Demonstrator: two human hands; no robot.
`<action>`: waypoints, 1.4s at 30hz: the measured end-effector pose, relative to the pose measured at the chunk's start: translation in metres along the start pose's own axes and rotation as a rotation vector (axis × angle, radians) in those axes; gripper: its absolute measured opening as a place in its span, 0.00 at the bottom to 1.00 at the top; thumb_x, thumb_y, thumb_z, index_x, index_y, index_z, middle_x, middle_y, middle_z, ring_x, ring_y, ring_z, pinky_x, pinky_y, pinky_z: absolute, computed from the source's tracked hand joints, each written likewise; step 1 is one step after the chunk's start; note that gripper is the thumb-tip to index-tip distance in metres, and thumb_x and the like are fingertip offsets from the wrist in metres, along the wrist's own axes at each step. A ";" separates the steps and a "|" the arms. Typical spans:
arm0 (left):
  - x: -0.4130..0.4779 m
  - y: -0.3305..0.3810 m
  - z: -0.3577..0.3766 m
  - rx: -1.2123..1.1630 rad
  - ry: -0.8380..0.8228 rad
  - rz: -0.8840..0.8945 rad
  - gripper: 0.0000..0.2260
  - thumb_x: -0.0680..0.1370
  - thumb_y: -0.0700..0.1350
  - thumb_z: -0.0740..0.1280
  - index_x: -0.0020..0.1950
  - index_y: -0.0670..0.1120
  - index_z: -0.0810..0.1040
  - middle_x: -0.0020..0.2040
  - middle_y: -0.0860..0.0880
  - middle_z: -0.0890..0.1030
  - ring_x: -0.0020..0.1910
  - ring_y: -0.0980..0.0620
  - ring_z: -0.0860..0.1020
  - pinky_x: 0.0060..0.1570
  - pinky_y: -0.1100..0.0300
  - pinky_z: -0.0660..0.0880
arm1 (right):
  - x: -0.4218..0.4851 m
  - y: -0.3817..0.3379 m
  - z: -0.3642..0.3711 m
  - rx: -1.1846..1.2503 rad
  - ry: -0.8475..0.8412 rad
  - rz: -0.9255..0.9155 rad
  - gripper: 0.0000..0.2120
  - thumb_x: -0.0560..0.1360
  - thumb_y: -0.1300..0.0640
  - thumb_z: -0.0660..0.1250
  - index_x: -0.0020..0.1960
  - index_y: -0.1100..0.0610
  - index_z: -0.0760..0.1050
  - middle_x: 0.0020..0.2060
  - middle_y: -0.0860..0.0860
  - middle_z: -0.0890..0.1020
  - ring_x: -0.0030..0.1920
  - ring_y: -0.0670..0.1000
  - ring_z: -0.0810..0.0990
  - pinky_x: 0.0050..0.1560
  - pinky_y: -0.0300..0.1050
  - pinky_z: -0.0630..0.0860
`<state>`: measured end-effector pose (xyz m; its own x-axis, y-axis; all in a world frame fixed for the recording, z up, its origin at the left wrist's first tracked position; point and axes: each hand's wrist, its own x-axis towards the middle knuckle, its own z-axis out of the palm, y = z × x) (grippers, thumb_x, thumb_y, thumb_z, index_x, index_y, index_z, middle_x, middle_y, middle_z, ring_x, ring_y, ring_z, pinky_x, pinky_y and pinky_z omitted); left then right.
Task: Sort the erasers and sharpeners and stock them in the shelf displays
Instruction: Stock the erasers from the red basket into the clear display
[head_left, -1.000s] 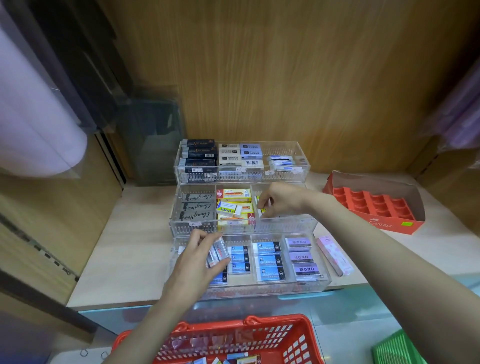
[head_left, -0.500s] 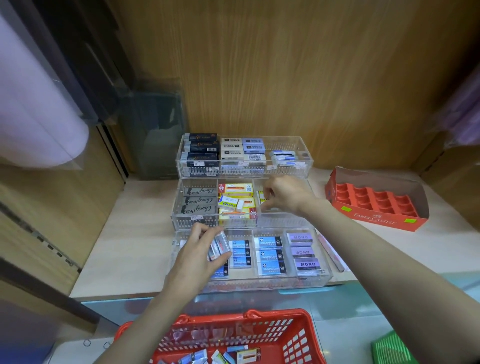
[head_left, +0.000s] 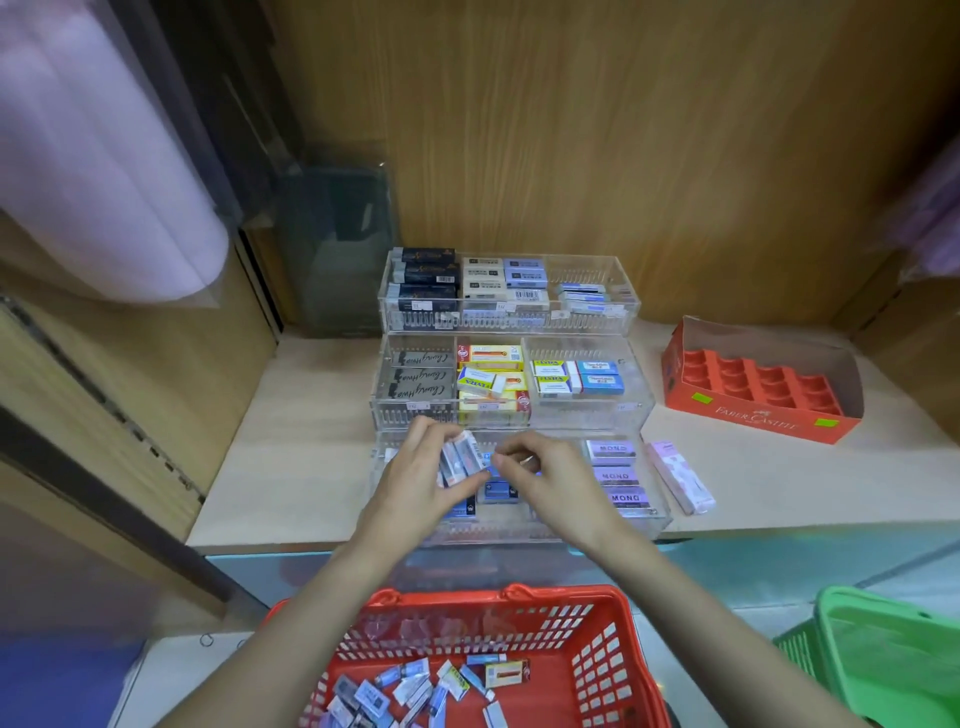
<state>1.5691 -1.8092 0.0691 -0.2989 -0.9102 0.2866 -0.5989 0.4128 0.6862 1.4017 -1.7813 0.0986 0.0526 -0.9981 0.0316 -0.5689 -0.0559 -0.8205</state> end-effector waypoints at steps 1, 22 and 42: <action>0.000 0.000 0.000 -0.011 -0.001 0.009 0.19 0.71 0.50 0.74 0.56 0.42 0.74 0.50 0.50 0.70 0.48 0.58 0.72 0.49 0.63 0.68 | 0.003 0.000 0.007 0.058 -0.001 0.065 0.05 0.75 0.58 0.67 0.48 0.59 0.79 0.40 0.51 0.81 0.37 0.45 0.76 0.40 0.35 0.70; -0.032 0.005 -0.053 -0.084 0.077 -0.142 0.11 0.70 0.46 0.75 0.46 0.46 0.75 0.45 0.53 0.66 0.39 0.62 0.70 0.45 0.76 0.65 | -0.006 -0.030 0.003 0.349 -0.041 0.139 0.07 0.74 0.64 0.68 0.41 0.53 0.76 0.34 0.51 0.78 0.35 0.45 0.76 0.35 0.30 0.70; -0.046 -0.039 -0.101 -0.167 0.050 -0.409 0.09 0.74 0.39 0.70 0.47 0.53 0.76 0.45 0.54 0.78 0.43 0.57 0.74 0.39 0.75 0.65 | 0.039 -0.034 0.086 -0.427 0.001 -0.199 0.06 0.68 0.63 0.73 0.44 0.59 0.78 0.45 0.54 0.82 0.51 0.55 0.74 0.50 0.43 0.64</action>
<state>1.6811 -1.7869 0.0968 -0.0231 -0.9997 -0.0016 -0.5313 0.0109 0.8471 1.4933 -1.8166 0.0785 0.1942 -0.9669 0.1654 -0.8344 -0.2515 -0.4904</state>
